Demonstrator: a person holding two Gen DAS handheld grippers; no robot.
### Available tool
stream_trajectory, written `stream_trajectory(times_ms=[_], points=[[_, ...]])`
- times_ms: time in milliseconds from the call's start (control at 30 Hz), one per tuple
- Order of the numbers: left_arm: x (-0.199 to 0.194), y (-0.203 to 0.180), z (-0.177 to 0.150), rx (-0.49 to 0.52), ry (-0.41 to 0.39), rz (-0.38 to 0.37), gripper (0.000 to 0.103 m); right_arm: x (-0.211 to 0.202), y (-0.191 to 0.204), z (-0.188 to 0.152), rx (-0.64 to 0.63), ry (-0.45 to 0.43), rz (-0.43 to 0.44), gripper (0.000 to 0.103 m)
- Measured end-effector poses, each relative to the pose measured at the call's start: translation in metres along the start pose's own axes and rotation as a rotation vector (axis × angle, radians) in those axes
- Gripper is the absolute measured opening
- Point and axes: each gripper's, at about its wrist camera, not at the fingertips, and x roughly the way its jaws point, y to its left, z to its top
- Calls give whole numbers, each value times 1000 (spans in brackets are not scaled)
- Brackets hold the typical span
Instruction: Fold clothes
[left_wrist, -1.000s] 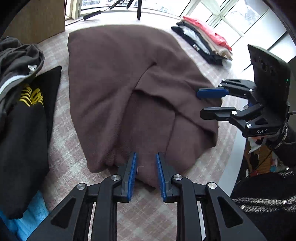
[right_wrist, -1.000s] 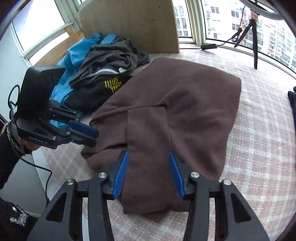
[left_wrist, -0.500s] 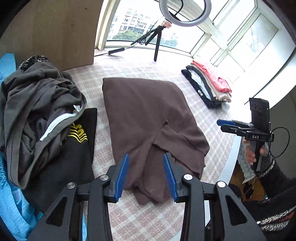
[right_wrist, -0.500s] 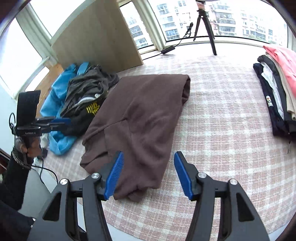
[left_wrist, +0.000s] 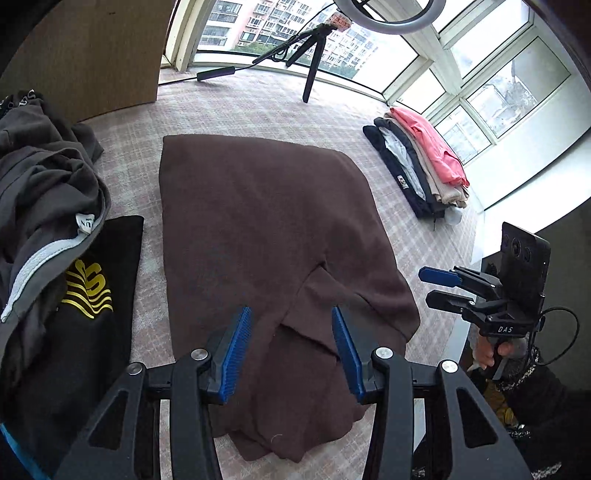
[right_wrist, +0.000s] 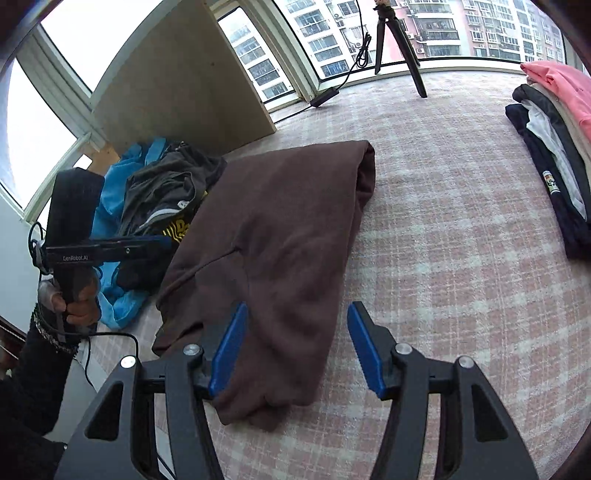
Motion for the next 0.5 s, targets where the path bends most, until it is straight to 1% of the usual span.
stream_trajectory(times_ms=[67, 100, 233, 300, 333, 433, 500], points=[[4, -8, -10, 16, 33, -18, 43, 2, 6, -16, -61, 18, -41, 56], [7, -12, -14, 20, 50, -30, 43, 3, 9, -19, -81, 16, -45, 56], [29, -34, -24, 12, 114, -93, 43, 10, 13, -18, -133, -11, -71, 56], [40, -46, -30, 7, 143, -120, 43, 16, 13, -13, -147, 0, -79, 56], [46, -53, -35, 4, 152, -124, 43, 17, 12, -10, -146, 4, -76, 56], [53, -73, -47, 9, 164, -133, 43, 18, 2, 5, -84, 20, -22, 56], [57, -85, -55, 15, 171, -138, 44, 22, -4, 19, -72, 43, -15, 56]])
